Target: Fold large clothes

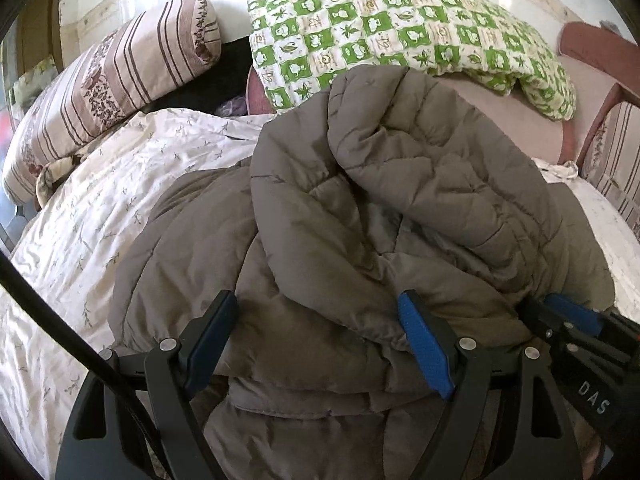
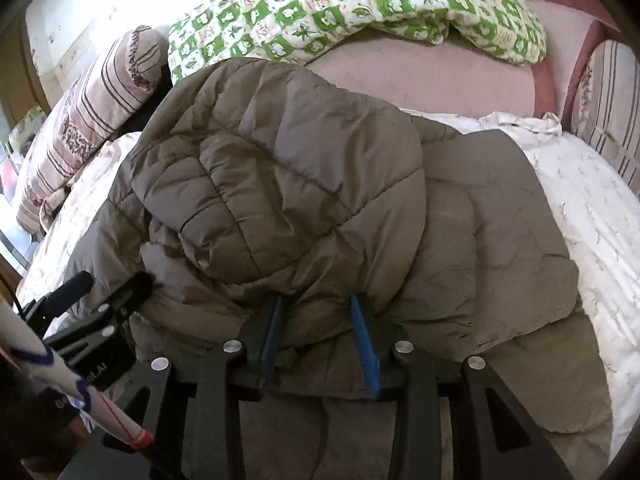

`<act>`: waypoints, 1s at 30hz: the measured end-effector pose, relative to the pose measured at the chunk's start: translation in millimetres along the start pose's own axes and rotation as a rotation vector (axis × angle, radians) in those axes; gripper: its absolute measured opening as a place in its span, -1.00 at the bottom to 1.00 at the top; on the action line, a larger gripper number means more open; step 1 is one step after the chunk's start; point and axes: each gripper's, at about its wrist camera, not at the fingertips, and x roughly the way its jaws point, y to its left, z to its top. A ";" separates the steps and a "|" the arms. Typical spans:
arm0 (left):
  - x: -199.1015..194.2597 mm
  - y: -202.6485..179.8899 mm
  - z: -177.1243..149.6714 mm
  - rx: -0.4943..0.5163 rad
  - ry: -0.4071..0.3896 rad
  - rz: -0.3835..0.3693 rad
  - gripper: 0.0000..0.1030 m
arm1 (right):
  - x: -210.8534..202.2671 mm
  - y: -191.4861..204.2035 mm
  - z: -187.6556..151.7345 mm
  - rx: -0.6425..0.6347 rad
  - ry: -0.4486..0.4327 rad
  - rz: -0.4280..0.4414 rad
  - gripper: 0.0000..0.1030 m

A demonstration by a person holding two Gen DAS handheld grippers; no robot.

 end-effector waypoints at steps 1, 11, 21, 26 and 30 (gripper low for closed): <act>-0.3 -0.2 -0.2 0.001 0.000 0.001 0.59 | 0.4 -0.1 -0.5 0.000 0.001 0.000 -0.24; -9.7 2.8 2.1 -0.021 -0.033 -0.013 0.58 | -22.5 -2.3 5.8 0.016 -0.057 0.027 -0.18; -14.6 -3.5 2.1 0.003 -0.057 -0.005 0.58 | -25.6 -32.4 16.1 0.101 -0.094 -0.015 -0.12; -17.8 -8.3 1.3 0.024 -0.071 -0.006 0.59 | -7.5 -33.2 13.8 0.085 -0.042 -0.047 -0.10; -17.7 -9.7 1.0 0.032 -0.073 -0.006 0.59 | -2.2 -26.6 11.3 0.041 -0.028 -0.081 -0.05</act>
